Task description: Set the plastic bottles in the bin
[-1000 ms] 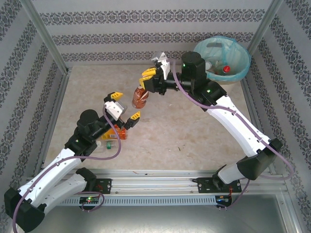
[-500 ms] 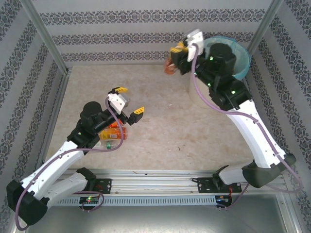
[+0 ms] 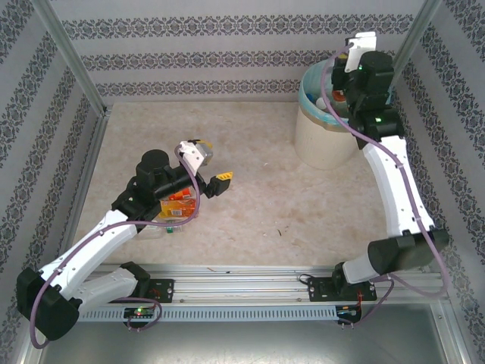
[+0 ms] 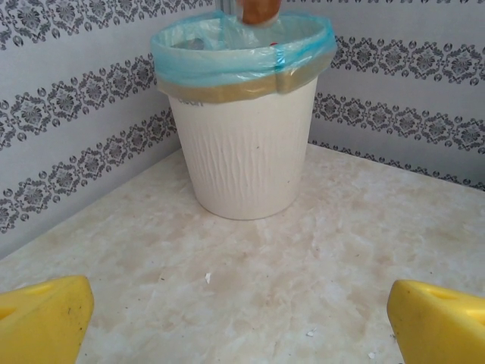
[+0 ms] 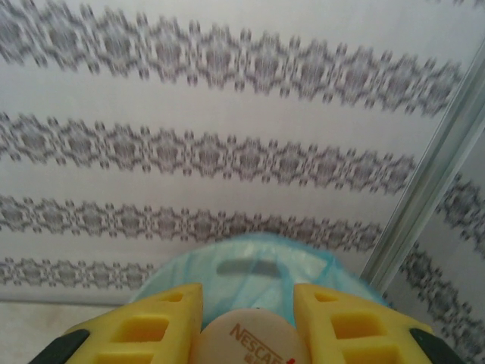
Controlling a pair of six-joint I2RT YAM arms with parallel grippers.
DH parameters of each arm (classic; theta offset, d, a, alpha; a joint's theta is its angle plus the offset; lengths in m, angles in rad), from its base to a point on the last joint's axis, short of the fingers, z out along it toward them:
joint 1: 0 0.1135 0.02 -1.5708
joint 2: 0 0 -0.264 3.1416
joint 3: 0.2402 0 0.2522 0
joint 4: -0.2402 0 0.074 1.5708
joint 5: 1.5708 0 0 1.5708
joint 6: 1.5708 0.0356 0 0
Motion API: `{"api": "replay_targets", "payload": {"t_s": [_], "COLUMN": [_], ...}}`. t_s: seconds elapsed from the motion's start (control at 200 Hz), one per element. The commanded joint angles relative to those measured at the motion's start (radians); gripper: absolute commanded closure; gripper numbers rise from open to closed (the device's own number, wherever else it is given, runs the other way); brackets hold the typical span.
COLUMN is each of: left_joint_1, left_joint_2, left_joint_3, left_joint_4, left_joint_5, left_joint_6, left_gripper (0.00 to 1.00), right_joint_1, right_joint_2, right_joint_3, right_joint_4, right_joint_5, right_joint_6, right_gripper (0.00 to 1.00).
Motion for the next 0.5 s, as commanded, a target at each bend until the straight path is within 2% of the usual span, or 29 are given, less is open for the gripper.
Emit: {"api": "replay_targets", "payload": {"t_s": [0.0, 0.2, 0.39, 0.495], "left_joint_1": [0.009, 0.009, 0.009, 0.009], "left_joint_2": [-0.011, -0.013, -0.020, -0.025], "left_joint_3": [0.012, 0.007, 0.003, 0.002], "left_joint_4": [-0.014, -0.022, -0.028, -0.029], "left_joint_5": [0.031, 0.028, 0.026, 0.025], "left_joint_6": [-0.006, 0.014, 0.028, 0.031], "left_gripper": [0.00, 0.00, 0.00, 0.00], "right_joint_1": [-0.019, -0.053, -0.069, -0.069], "right_joint_2": [0.035, 0.071, 0.114, 0.126], "right_joint_3": [-0.063, -0.153, -0.131, -0.119], "right_joint_4": [0.021, 0.045, 0.010, -0.001], "right_joint_5": [-0.058, -0.105, -0.127, -0.113], "right_joint_6": [0.067, 0.117, 0.104, 0.099], "right_gripper": [1.00, 1.00, 0.96, 1.00]}}
